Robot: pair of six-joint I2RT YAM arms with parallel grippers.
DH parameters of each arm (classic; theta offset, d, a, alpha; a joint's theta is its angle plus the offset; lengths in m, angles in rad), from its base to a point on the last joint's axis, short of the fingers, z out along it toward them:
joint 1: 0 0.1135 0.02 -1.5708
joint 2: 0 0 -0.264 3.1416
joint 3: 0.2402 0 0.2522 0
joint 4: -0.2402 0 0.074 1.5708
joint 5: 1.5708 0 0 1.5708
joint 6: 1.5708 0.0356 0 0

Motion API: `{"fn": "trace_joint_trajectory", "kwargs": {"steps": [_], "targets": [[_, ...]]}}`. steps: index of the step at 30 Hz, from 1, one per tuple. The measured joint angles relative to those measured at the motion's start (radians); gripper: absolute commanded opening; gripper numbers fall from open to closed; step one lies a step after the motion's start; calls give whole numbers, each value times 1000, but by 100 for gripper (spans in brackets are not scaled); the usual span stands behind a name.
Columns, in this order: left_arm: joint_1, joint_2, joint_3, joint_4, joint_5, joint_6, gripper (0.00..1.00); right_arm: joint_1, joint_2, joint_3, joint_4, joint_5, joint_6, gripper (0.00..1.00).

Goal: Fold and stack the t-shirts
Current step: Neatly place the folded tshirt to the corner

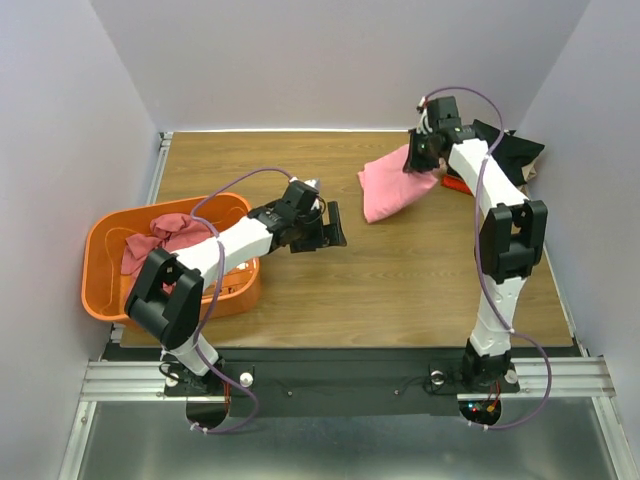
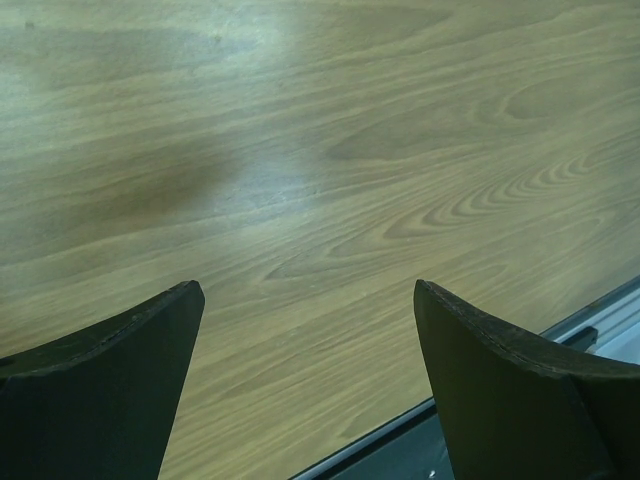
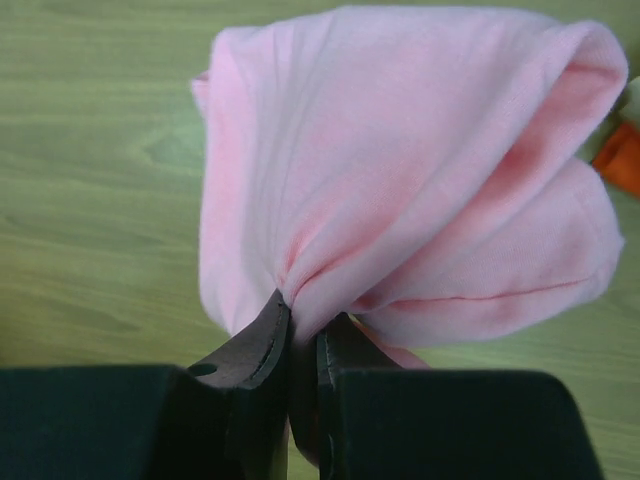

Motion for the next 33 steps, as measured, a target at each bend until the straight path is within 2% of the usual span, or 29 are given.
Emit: {"fn": "trace_joint_trajectory", "kwargs": {"steps": [6,19,33], "targets": [[0,0,-89,2,9,-6,98,-44,131,270,-48,21,16,0],[0,-1,-171,10,24,-21,98,-216,269,606,-99,41,100,0],[0,-1,-176,10,34,-28,98,-441,269,642,-62,-55,190,0]]}}
